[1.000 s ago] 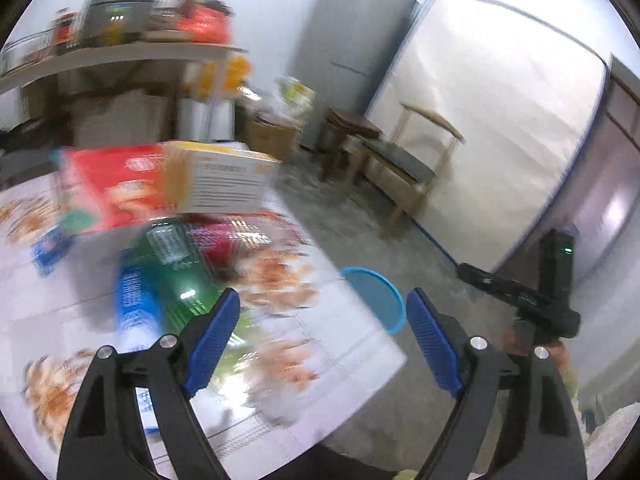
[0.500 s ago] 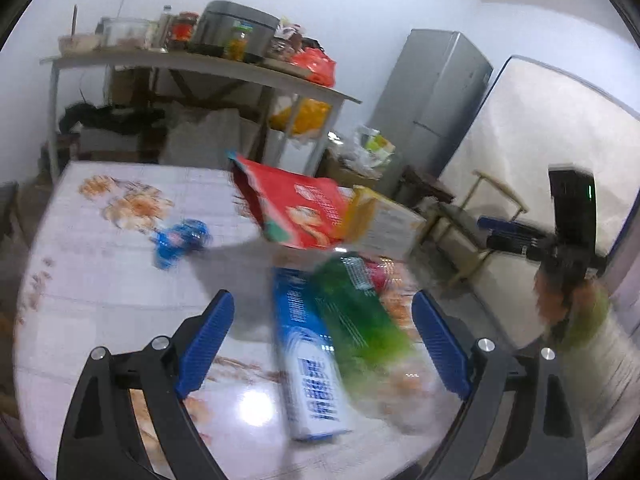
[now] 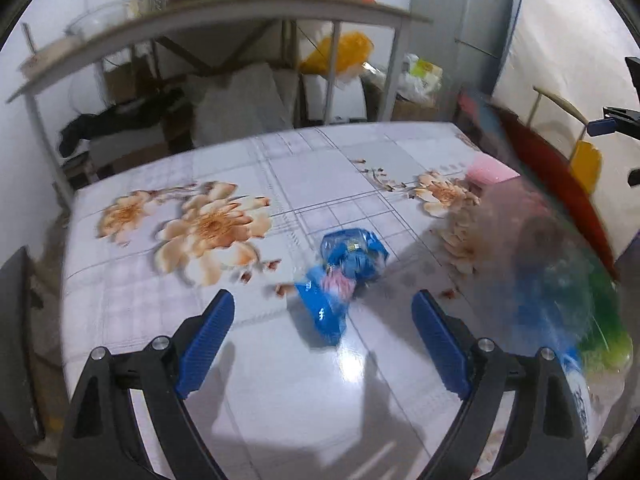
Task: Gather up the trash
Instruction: 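Grasp the blue wrapper with the left tool while the right tool grasps the yellow box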
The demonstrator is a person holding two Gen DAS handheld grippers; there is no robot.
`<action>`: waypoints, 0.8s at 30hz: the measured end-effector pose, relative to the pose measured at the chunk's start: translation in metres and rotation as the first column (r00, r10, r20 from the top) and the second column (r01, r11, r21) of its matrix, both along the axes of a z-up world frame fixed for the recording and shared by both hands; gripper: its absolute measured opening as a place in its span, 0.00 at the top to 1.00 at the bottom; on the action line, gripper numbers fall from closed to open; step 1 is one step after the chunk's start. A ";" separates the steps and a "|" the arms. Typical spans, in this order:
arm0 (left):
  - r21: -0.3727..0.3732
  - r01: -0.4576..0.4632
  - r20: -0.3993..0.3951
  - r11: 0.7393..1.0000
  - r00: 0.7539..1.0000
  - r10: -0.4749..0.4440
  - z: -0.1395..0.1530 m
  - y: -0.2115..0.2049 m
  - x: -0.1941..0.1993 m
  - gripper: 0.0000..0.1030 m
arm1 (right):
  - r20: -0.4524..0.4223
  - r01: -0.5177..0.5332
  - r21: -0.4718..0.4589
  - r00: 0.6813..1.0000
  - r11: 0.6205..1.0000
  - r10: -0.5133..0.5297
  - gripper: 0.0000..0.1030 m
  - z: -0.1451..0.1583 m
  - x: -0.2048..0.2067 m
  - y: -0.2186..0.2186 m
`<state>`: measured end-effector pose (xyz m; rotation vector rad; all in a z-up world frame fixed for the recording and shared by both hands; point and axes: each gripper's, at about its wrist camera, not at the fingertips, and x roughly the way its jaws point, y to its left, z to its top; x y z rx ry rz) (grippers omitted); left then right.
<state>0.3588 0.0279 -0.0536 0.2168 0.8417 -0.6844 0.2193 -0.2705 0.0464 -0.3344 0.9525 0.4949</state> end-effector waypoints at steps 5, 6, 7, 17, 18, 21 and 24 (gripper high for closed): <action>0.032 0.085 -0.041 0.996 0.996 -0.084 -0.015 -0.026 0.022 0.15 | -0.044 -0.065 -0.081 0.997 0.995 0.061 0.14 -0.013 0.011 0.014; 0.058 0.098 -0.044 0.993 0.994 -0.096 -0.020 -0.032 0.025 0.15 | -0.050 -0.069 -0.086 0.997 0.994 0.065 0.14 -0.015 0.013 0.015; 0.072 0.106 -0.044 0.992 0.994 -0.103 -0.022 -0.035 0.026 0.15 | -0.056 -0.072 -0.092 0.996 0.993 0.067 0.15 -0.017 0.013 0.016; 0.129 0.070 -0.052 0.989 0.997 -0.064 -0.036 -0.040 0.038 0.58 | -0.058 -0.071 -0.134 0.996 0.988 0.063 0.40 -0.027 0.014 0.019; 0.129 0.060 -0.053 0.990 0.997 -0.054 -0.036 -0.039 0.040 0.61 | -0.055 -0.071 -0.136 0.996 0.988 0.064 0.41 -0.027 0.013 0.019; 0.125 0.047 -0.057 0.991 0.998 -0.040 -0.034 -0.036 0.040 0.71 | -0.042 -0.070 -0.152 0.997 0.986 0.064 0.50 -0.026 0.010 0.020; 0.114 0.029 -0.055 0.993 0.998 -0.022 -0.032 -0.033 0.038 0.77 | -0.036 -0.073 -0.154 0.997 0.985 0.068 0.54 -0.025 0.007 0.020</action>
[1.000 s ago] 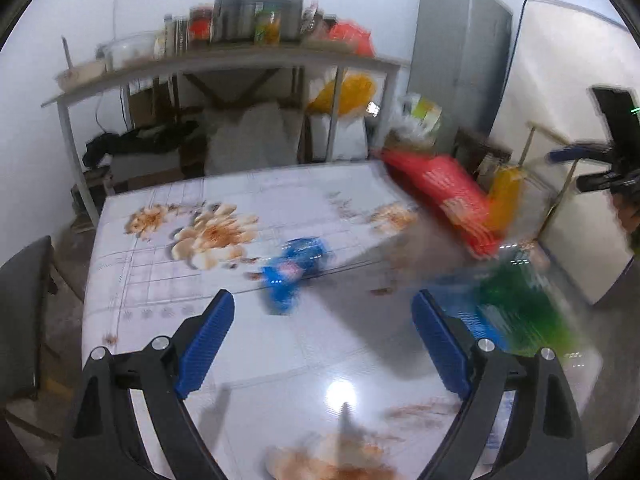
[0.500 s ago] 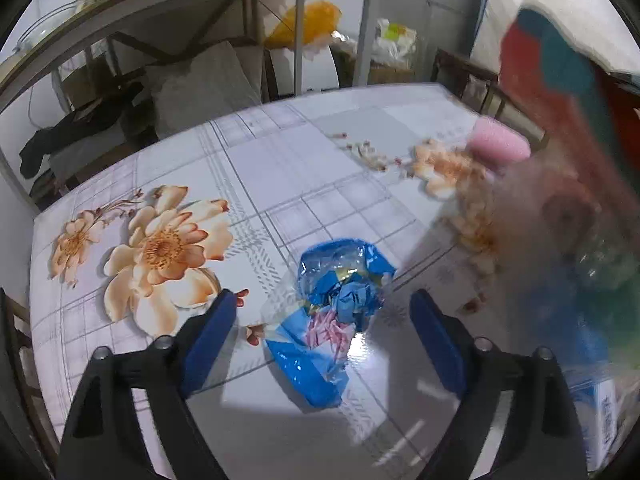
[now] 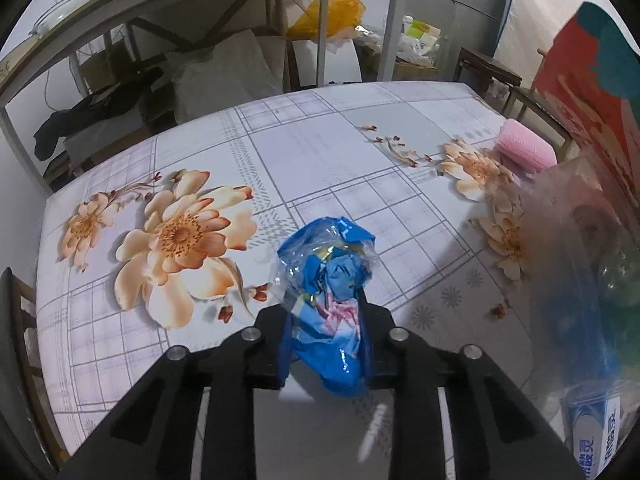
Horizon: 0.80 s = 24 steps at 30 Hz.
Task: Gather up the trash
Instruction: 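Grasp the blue wrapper with the left tool while the right tool grasps the yellow box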
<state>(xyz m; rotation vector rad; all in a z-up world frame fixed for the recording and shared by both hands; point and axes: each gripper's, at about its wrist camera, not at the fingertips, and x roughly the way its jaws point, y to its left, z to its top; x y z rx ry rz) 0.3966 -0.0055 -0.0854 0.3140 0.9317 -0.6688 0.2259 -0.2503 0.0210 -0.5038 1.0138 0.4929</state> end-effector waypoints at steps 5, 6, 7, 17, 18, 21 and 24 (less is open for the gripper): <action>-0.040 -0.042 -0.001 0.998 0.999 0.042 0.009 0.009 -0.008 0.81 | 0.031 0.010 -0.022 0.999 1.000 -0.009 0.63 0.002 -0.007 0.005; -0.049 -0.055 -0.002 0.997 0.998 0.055 0.011 0.012 -0.010 0.82 | 0.037 0.012 -0.021 0.999 1.000 -0.011 0.64 0.003 -0.009 0.005; -0.065 -0.075 -0.002 0.995 0.997 0.075 0.015 0.016 -0.014 0.82 | 0.046 0.015 -0.020 0.999 1.000 -0.014 0.66 0.004 -0.011 0.005; -0.172 -0.185 0.011 0.967 0.982 0.190 0.055 0.053 -0.058 0.84 | 0.116 0.053 -0.003 0.992 0.999 -0.052 0.70 0.016 -0.027 0.003; -0.188 -0.192 0.017 0.963 0.980 0.199 0.060 0.057 -0.066 0.84 | 0.124 0.057 -0.003 0.991 0.998 -0.056 0.70 0.018 -0.029 0.003; -0.222 -0.203 0.038 0.954 0.976 0.216 0.075 0.064 -0.086 0.84 | 0.149 0.073 0.010 0.986 0.997 -0.074 0.70 0.024 -0.036 0.001; -0.267 -0.203 0.054 0.942 0.973 0.225 0.091 0.070 -0.105 0.84 | 0.180 0.098 0.037 0.978 0.995 -0.103 0.70 0.033 -0.044 -0.003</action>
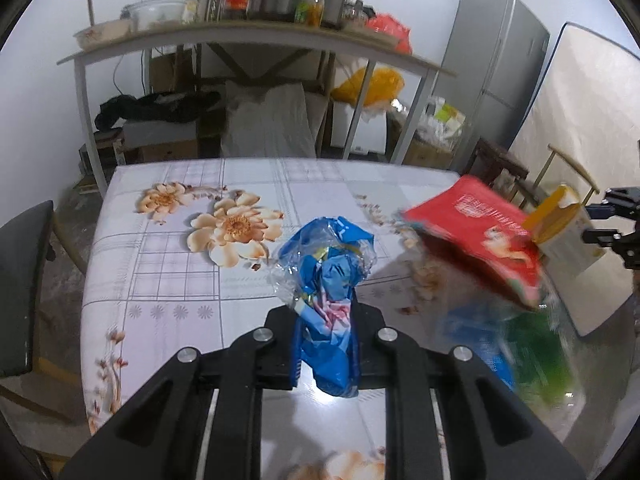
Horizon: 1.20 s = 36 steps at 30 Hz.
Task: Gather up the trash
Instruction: 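Grasp the blue wrapper with the left tool while the right tool grasps the yellow box, then carry the blue wrapper and yellow box over the wastebasket with both tools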
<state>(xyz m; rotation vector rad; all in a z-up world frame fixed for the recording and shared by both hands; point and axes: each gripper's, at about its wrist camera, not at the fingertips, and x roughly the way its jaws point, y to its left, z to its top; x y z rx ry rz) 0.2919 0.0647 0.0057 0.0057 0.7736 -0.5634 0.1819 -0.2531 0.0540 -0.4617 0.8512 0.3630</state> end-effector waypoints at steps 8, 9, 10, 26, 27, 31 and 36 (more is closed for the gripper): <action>-0.076 0.020 0.061 0.997 0.998 -0.016 0.032 -0.003 -0.045 0.84 | 0.092 0.087 0.073 0.991 0.994 -0.094 0.70 0.017 -0.033 -0.009; -0.083 0.026 0.068 0.996 0.998 -0.020 0.035 -0.004 -0.049 0.84 | 0.107 0.105 0.092 0.988 0.990 -0.114 0.70 0.020 -0.040 -0.012; -0.089 0.031 0.074 0.996 0.997 -0.024 0.039 -0.005 -0.054 0.84 | 0.119 0.120 0.113 0.984 0.986 -0.134 0.70 0.022 -0.047 -0.015; -0.152 0.148 0.082 0.977 0.987 -0.137 0.069 -0.035 -0.115 0.84 | 0.132 0.406 0.435 0.854 0.804 -0.503 0.70 0.026 -0.135 -0.064; -0.153 0.168 0.081 0.974 0.984 -0.157 0.071 -0.042 -0.119 0.84 | 0.119 0.429 0.456 0.838 0.779 -0.532 0.70 0.023 -0.142 -0.068; -0.150 0.241 0.075 0.959 0.970 -0.232 0.080 -0.076 -0.128 0.84 | 0.078 0.486 0.521 0.791 0.701 -0.606 0.70 0.012 -0.164 -0.080; -0.134 0.369 0.037 0.920 0.929 -0.367 0.090 -0.148 -0.137 0.84 | 0.014 0.576 0.583 0.698 0.573 -0.716 0.70 -0.006 -0.199 -0.106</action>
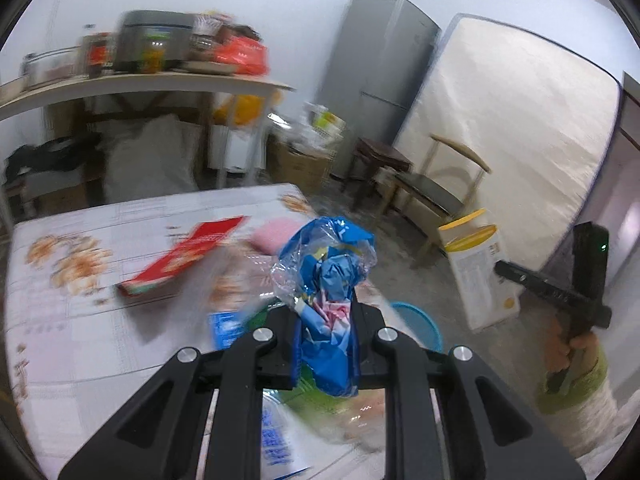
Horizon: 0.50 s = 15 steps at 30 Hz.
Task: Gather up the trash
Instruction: 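Carry the blue wrapper and yellow box over the wastebasket with both tools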
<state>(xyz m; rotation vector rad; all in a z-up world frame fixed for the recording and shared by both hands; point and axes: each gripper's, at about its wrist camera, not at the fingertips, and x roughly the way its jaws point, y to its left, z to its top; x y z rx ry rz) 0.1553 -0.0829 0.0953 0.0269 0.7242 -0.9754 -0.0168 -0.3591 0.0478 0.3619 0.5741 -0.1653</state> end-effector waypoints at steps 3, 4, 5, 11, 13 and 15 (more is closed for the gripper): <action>0.029 0.080 -0.030 0.996 0.996 -0.079 -0.002 -0.044 -0.004 0.84 | -0.011 0.110 0.068 0.994 0.992 -0.109 0.70 -0.013 -0.024 -0.023; 0.048 0.122 -0.039 0.991 0.992 -0.121 -0.003 -0.068 -0.008 0.84 | -0.016 0.147 0.089 0.989 0.985 -0.146 0.70 -0.017 -0.032 -0.032; 0.063 0.148 -0.046 0.987 0.988 -0.145 -0.004 -0.084 -0.010 0.84 | -0.026 0.186 0.113 0.983 0.976 -0.184 0.70 -0.023 -0.041 -0.041; 0.138 0.330 -0.138 0.934 0.940 -0.312 -0.017 -0.202 -0.025 0.82 | -0.104 0.387 0.239 0.922 0.891 -0.373 0.70 -0.060 -0.080 -0.092; 0.160 0.365 -0.178 0.917 0.925 -0.337 -0.027 -0.239 -0.030 0.82 | -0.126 0.441 0.289 0.897 0.850 -0.423 0.70 -0.076 -0.092 -0.111; 0.182 0.408 -0.219 0.895 0.904 -0.367 -0.040 -0.276 -0.035 0.82 | -0.154 0.484 0.337 0.875 0.808 -0.460 0.70 -0.093 -0.100 -0.130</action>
